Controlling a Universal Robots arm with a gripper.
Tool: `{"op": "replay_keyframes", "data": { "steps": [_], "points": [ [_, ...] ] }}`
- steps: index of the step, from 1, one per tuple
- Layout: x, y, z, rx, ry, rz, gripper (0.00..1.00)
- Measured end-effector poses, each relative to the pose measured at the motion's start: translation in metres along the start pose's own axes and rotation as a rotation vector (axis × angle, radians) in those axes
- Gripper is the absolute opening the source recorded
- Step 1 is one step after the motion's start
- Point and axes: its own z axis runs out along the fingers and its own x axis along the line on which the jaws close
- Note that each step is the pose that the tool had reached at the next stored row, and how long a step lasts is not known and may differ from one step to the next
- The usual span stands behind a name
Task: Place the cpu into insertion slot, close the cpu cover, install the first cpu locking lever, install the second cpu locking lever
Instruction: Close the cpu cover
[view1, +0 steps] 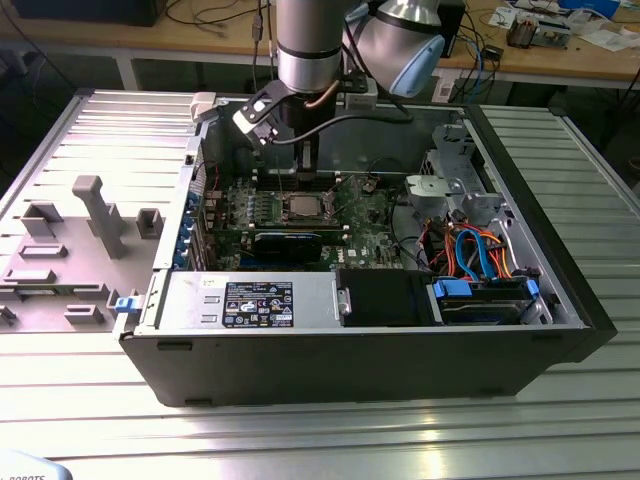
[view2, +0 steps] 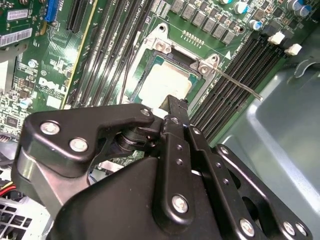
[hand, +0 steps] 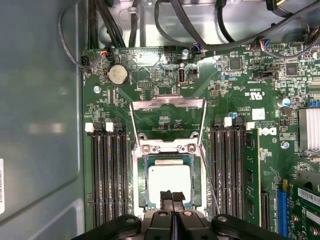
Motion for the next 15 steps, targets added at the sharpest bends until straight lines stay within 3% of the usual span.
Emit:
{"op": "replay_keyframes", "data": {
  "steps": [10,15],
  "points": [
    [0.0001,0.0001,-0.003,0.0,-0.0008,0.0,0.11],
    [0.0002,0.0003,-0.008,0.0001,-0.0023,0.0,0.11]
  ]
}}
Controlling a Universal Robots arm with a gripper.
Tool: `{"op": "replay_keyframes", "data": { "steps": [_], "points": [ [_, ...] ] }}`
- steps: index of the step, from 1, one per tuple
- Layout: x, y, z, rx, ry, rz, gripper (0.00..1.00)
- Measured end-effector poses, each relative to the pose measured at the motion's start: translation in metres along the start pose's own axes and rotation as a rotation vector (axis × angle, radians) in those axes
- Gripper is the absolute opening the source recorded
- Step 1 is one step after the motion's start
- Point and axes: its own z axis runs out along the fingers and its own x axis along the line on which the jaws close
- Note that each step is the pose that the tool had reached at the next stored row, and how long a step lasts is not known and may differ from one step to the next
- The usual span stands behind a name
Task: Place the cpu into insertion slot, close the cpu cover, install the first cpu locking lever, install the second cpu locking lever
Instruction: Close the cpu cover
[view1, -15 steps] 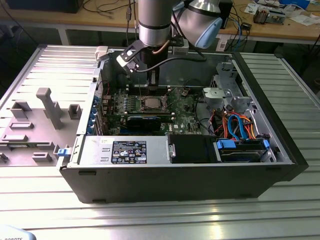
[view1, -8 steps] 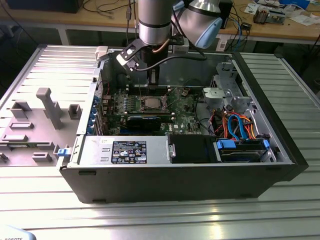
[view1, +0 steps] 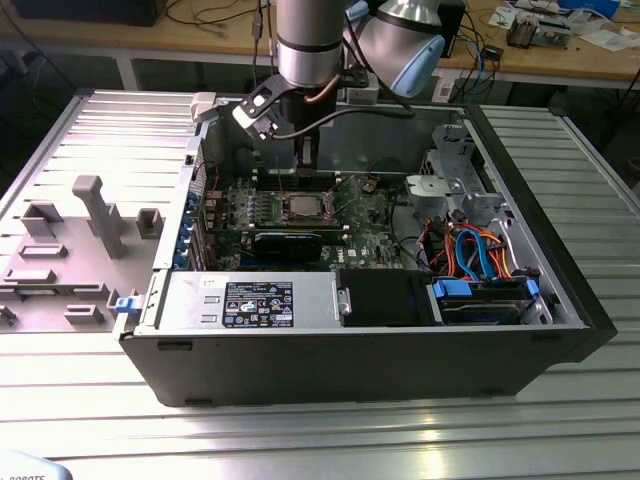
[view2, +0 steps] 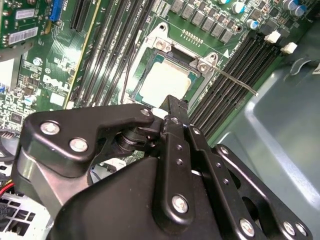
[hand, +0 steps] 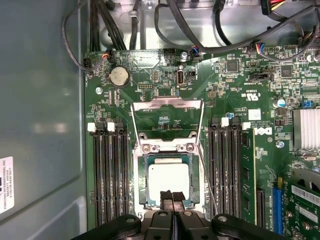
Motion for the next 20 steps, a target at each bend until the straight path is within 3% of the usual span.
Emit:
{"op": "replay_keyframes", "data": {
  "steps": [1,3,5,11,14,20],
  "points": [
    [0.0001,0.0001,-0.0016,-0.0001,-0.0006,0.0,0.11],
    [0.0005,0.0,-0.0061,-0.0006,-0.0112,0.0,0.11],
    [0.0005,0.0001,-0.0079,-0.0006,-0.0168,0.0,0.11],
    [0.0009,0.0002,-0.0177,-0.0009,-0.0212,0.0,0.11],
    [0.0009,0.0002,-0.0178,-0.0009,-0.0248,-0.001,0.11],
    [0.0009,0.0011,-0.0178,-0.0009,-0.0249,0.0,0.11]
  ]
}}
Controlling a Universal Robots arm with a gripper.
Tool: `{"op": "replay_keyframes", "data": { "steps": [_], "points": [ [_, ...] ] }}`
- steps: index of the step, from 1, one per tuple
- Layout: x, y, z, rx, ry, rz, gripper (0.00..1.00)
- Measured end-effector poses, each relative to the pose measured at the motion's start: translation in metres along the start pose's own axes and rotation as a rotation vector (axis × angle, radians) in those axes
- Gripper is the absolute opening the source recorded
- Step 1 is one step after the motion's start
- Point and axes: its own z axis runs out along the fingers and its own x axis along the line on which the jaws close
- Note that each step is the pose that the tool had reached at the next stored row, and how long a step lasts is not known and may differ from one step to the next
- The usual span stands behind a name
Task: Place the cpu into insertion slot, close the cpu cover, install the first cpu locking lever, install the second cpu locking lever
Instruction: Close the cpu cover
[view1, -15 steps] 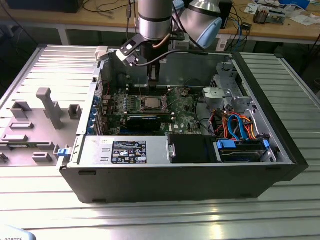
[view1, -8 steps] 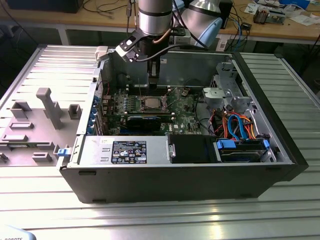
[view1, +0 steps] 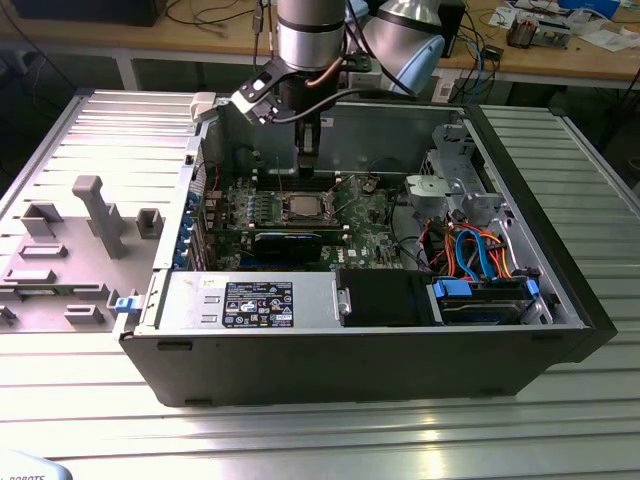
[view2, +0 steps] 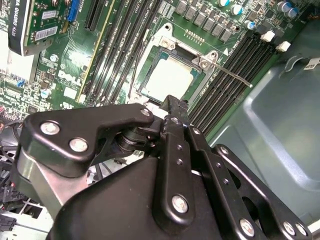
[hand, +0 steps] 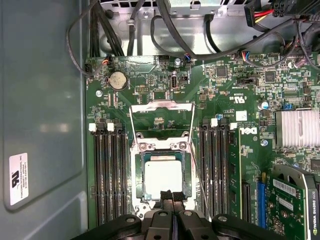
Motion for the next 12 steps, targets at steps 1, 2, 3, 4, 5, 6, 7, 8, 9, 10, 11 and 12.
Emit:
{"op": "replay_keyframes", "data": {
  "steps": [1,2,3,4,5,6,7,8,9,10,11,12],
  "points": [
    [0.0,0.0003,0.0,-0.0001,0.0001,0.0,0.11],
    [0.0,0.0004,0.0001,-0.0001,0.0001,0.0,0.11],
    [0.0,0.001,0.0001,-0.0001,0.0001,0.0,0.11],
    [0.0001,0.0013,0.0001,-0.0001,0.0,0.0,0.11],
    [0.0001,0.0016,0.0001,-0.0001,0.0001,0.0,0.11],
    [0.0001,0.0019,0.0001,-0.0001,0.0,0.0,0.11],
    [0.0001,0.0021,0.0001,-0.0001,0.0001,0.0,0.11],
    [0.0001,0.0024,0.0002,-0.0001,0.0001,0.0,0.11],
    [0.0001,0.003,0.0002,-0.0001,0.0001,0.0,0.11],
    [0.0001,0.0035,0.0002,-0.0001,0.0,0.0,0.11],
    [0.0001,0.0041,0.0002,0.0,0.0,0.0,0.11],
    [0.0001,0.0046,0.0003,-0.0001,0.0001,0.0,0.11]
  ]
}}
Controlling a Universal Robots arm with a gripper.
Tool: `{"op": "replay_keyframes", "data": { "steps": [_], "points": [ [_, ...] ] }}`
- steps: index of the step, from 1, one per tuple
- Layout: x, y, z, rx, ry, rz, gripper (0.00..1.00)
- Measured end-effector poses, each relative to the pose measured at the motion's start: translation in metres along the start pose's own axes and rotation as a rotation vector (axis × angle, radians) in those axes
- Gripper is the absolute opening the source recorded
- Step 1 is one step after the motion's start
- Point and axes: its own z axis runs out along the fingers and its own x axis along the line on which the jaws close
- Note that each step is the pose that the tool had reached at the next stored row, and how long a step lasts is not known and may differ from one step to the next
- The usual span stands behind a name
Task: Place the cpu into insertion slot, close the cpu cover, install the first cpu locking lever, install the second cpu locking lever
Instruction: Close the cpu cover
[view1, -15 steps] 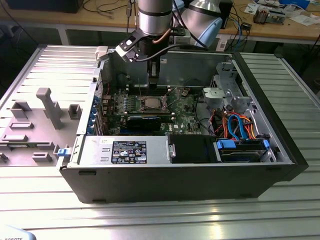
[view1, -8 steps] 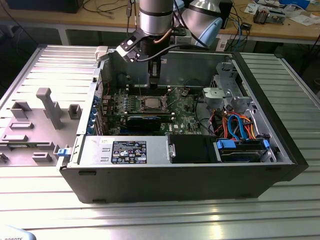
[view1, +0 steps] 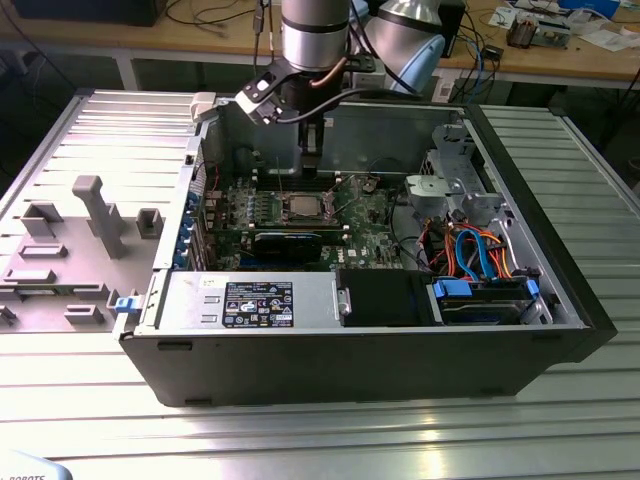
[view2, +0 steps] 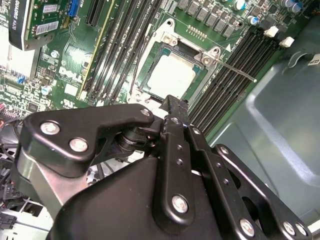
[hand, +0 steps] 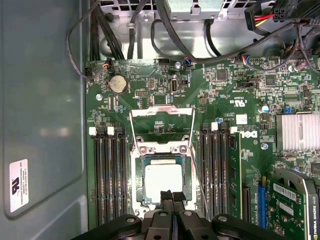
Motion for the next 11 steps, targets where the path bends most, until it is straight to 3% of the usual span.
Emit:
{"op": "replay_keyframes", "data": {
  "steps": [11],
  "points": [
    [0.0001,0.0036,0.0003,0.0,0.0,0.0,0.11]
  ]
}}
